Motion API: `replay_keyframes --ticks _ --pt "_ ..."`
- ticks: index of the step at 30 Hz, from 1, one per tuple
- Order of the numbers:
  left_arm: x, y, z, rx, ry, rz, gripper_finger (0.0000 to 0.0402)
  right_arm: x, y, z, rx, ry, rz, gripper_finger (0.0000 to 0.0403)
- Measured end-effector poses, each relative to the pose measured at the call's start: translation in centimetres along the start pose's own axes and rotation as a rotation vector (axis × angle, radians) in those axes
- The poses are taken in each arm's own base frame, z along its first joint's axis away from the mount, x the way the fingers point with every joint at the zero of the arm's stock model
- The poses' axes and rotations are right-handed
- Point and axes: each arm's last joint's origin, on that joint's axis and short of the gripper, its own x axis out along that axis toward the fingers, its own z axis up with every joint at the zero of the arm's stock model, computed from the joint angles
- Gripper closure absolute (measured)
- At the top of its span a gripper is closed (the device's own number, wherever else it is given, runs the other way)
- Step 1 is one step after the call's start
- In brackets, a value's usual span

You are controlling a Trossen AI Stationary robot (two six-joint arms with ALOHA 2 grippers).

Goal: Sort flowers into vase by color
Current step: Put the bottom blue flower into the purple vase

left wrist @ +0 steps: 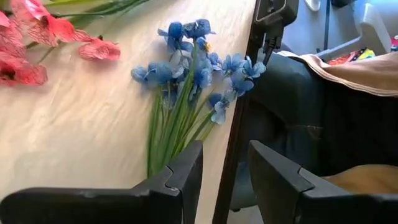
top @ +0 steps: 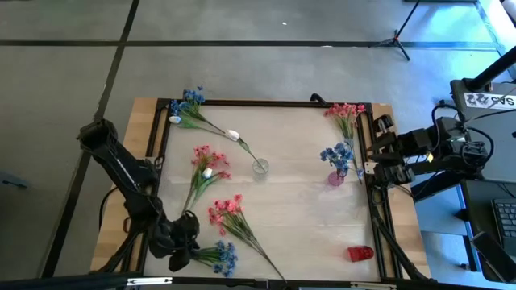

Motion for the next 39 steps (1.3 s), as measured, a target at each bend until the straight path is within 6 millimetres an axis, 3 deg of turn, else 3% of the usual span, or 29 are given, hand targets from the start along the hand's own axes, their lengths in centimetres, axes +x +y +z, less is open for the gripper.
replay_keyframes --ticks 6,14,26,39 --pt "0.4 -0.2 -1.3 -0.084 0.057 -0.002 0.0278 0.7 -0.1 -0.5 0.017 0.035 0.003 0.0339" --pt "3.4 0.6 -2.6 -0.057 0.101 0.073 0.0278 1.3 -0.2 -0.7 0.037 0.050 0.004 0.0339" --pt "8.0 1.5 -4.2 0.249 0.100 0.063 0.0278 1.8 -0.3 -1.1 0.042 0.077 -0.013 0.0339" --pt "8.3 1.7 -3.7 0.300 -0.008 0.116 0.0294 2.2 -0.4 -1.3 0.045 0.093 -0.012 0.0339"
